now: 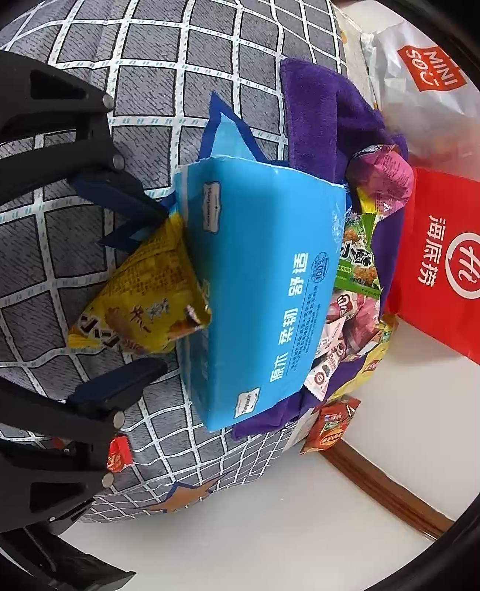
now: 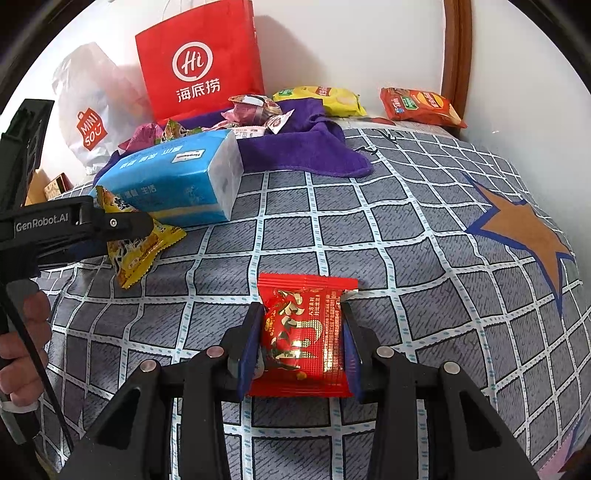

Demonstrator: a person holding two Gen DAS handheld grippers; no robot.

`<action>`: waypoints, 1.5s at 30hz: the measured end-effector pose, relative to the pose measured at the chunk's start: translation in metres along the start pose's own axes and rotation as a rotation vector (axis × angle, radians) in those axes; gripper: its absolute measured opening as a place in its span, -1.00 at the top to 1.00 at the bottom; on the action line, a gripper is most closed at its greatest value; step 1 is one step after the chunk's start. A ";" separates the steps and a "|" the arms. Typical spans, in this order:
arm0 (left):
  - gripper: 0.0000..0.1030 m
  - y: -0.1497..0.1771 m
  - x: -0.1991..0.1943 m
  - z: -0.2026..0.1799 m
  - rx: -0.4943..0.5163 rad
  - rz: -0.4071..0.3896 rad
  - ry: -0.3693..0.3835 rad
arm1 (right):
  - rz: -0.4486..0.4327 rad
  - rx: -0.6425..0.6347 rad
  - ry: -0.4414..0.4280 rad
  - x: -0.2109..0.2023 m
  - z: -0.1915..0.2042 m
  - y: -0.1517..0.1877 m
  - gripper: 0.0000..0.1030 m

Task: Organize snacks
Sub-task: 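Grasp the yellow snack bag with the left tool while the right holds the red packet, then carry the yellow bag with the left tool while the right carries the red packet over the towel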

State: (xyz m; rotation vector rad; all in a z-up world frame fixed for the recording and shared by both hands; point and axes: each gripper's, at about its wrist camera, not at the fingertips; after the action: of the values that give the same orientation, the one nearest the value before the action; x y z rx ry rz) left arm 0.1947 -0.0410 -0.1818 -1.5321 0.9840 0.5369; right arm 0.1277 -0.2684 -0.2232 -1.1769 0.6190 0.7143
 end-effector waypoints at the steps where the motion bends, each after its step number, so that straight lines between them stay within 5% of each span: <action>1: -0.35 0.000 0.000 0.001 -0.001 0.000 0.000 | 0.000 -0.001 0.000 0.000 0.000 0.000 0.22; 7: 0.06 0.008 -0.010 0.008 -0.014 0.019 0.062 | 0.000 -0.004 0.001 0.001 0.001 0.000 0.22; 17: 0.07 0.033 -0.035 0.005 0.125 0.043 -0.011 | -0.010 -0.047 -0.024 -0.005 0.011 -0.006 0.23; 23: -0.04 0.032 -0.024 0.007 0.090 0.014 0.003 | 0.010 -0.069 -0.037 0.005 0.022 -0.010 0.23; 28: 0.16 0.031 -0.025 0.005 0.091 0.004 0.013 | 0.032 -0.058 -0.044 0.010 0.021 -0.009 0.23; 45: 0.16 0.042 -0.080 0.022 0.051 0.007 0.061 | -0.015 -0.085 -0.069 -0.045 0.063 -0.018 0.23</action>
State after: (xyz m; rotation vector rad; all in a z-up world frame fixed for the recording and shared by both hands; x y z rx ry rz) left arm 0.1216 0.0041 -0.1472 -1.5079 1.0426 0.4684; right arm 0.1171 -0.2196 -0.1618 -1.2291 0.5262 0.7713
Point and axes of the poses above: each gripper's, at about its wrist camera, not at the fingertips, and x roughly the way its jaws point, z to its left, y to its underside, and after that the axes turned 13 degrees about x, right-handed
